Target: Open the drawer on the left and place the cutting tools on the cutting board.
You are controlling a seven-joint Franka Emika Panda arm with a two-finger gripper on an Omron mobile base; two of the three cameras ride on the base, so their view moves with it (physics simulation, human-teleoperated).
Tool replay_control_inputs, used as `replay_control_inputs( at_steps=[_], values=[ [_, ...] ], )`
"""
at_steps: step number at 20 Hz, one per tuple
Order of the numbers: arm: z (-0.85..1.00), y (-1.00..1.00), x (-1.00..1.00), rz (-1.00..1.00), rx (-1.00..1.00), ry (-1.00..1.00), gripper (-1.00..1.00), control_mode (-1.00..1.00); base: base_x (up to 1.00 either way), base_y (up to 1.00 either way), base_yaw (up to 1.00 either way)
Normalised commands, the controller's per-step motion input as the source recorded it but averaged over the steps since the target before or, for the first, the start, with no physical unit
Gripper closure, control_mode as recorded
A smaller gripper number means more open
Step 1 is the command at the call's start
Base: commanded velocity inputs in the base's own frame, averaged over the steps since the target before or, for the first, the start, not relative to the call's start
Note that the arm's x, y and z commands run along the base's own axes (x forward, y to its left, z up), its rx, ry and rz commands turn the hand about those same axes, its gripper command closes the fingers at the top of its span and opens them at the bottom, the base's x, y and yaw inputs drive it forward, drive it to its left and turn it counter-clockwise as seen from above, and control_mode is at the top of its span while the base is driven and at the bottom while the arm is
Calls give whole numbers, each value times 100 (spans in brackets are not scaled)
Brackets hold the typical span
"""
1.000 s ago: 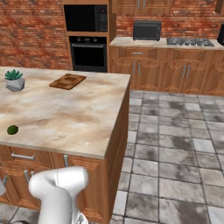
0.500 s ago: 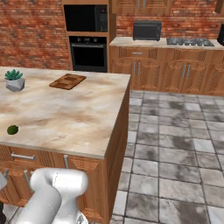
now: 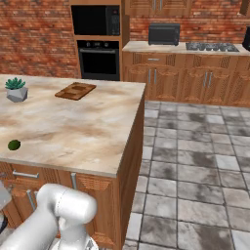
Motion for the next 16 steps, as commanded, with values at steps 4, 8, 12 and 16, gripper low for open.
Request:
replay_control_inputs(
  at_steps=[4, 8, 12, 16],
  values=[
    [-41, 0, 56, 0, 0, -2, -100, -100, 0, 0, 0],
    [-29, 0, 53, 0, 0, 0, -100, -100, 0, 0, 0],
    [-27, 2, 47, 0, 0, 0, -100, -100, 0, 0, 0],
    [-29, 1, 43, 0, 0, 0, -100, -100, 0, 0, 0]
  ],
)
